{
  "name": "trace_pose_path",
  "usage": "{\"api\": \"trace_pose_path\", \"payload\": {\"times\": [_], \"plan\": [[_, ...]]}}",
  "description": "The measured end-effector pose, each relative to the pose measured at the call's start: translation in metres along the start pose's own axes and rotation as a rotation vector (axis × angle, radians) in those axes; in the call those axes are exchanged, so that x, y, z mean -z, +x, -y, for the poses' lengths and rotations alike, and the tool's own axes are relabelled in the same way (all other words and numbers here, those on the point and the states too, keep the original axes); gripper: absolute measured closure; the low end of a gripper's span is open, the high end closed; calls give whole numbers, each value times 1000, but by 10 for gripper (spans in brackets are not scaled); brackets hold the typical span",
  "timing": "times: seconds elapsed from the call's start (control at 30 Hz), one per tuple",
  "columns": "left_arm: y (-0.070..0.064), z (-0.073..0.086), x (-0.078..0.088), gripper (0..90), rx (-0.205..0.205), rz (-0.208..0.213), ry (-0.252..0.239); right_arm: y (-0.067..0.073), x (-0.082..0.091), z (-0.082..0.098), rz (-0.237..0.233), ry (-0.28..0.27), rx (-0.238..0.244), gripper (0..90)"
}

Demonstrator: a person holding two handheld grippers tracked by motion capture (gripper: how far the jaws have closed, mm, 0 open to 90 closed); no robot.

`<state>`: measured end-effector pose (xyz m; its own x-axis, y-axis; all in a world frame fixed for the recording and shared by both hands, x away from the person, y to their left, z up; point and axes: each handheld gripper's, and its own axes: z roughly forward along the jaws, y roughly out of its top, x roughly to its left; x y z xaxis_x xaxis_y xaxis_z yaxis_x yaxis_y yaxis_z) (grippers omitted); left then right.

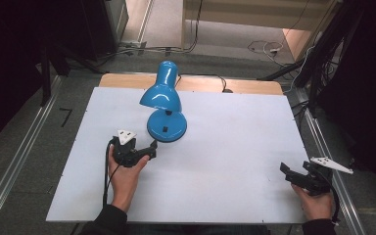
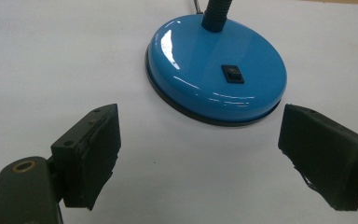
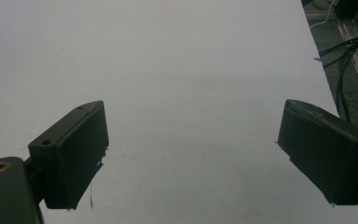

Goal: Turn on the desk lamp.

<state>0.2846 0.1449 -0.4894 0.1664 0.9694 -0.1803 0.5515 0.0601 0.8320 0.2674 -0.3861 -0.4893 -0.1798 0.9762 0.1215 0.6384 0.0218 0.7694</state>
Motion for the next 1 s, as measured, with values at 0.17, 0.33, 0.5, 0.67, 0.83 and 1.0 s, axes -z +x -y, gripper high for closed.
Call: {"api": "trace_pose_path", "payload": {"times": [0.17, 0.33, 0.5, 0.67, 0.83, 1.0], "plan": [[-1, -2, -2, 140, -2, -2, 4, 0, 0, 0, 0, 1, 0, 71], [-6, -3, -6, 149, -10, 6, 6, 0, 0, 0, -1, 0, -1, 71], [-10, -6, -10, 152, -12, 15, 6, 0, 0, 0, -3, 0, 0, 71], [-13, -8, -13, 152, -8, 18, 3, -1, 0, 0, -2, 1, 3, 71], [-14, -9, -17, 158, -6, 17, 8, 0, 0, 0, -3, 2, 4, 71], [-20, -14, -23, 163, -10, 23, 6, -1, -1, 0, -5, 1, 4, 71]]}}
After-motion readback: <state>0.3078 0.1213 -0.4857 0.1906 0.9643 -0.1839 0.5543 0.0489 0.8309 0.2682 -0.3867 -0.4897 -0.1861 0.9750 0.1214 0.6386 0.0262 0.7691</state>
